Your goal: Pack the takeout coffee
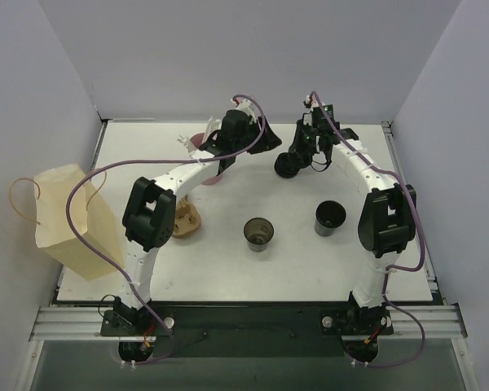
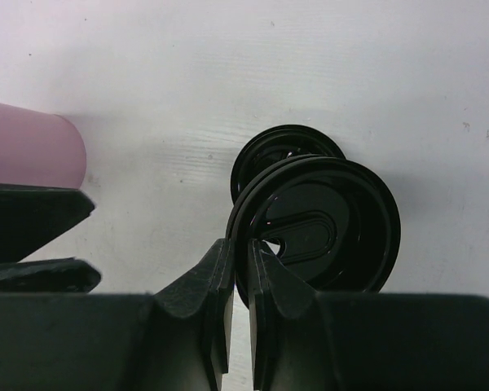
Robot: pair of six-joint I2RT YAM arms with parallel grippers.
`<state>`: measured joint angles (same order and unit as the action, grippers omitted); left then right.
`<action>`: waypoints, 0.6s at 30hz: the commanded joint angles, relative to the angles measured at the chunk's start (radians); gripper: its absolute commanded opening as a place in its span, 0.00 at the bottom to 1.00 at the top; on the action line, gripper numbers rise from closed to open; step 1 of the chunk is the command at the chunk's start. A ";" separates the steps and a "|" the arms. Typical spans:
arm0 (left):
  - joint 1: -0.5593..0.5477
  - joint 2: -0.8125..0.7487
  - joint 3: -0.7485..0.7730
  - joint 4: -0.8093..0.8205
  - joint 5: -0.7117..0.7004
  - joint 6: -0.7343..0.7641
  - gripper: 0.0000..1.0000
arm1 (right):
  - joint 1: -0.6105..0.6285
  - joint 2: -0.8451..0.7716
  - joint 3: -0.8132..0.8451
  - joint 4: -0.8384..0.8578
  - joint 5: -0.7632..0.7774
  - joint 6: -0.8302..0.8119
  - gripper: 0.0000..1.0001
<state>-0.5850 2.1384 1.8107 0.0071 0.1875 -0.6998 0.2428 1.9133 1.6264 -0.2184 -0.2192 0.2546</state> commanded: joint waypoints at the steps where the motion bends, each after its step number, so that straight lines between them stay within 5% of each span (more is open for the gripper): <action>1: 0.002 0.052 0.065 0.080 0.022 -0.029 0.57 | -0.010 -0.043 -0.005 0.060 -0.039 0.014 0.11; 18: 0.004 0.143 0.072 0.160 0.067 -0.053 0.57 | -0.016 -0.020 -0.030 0.108 -0.066 0.044 0.11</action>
<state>-0.5846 2.2913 1.8675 0.0616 0.2245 -0.7387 0.2344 1.9129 1.6051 -0.1558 -0.2653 0.2874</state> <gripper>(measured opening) 0.570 0.110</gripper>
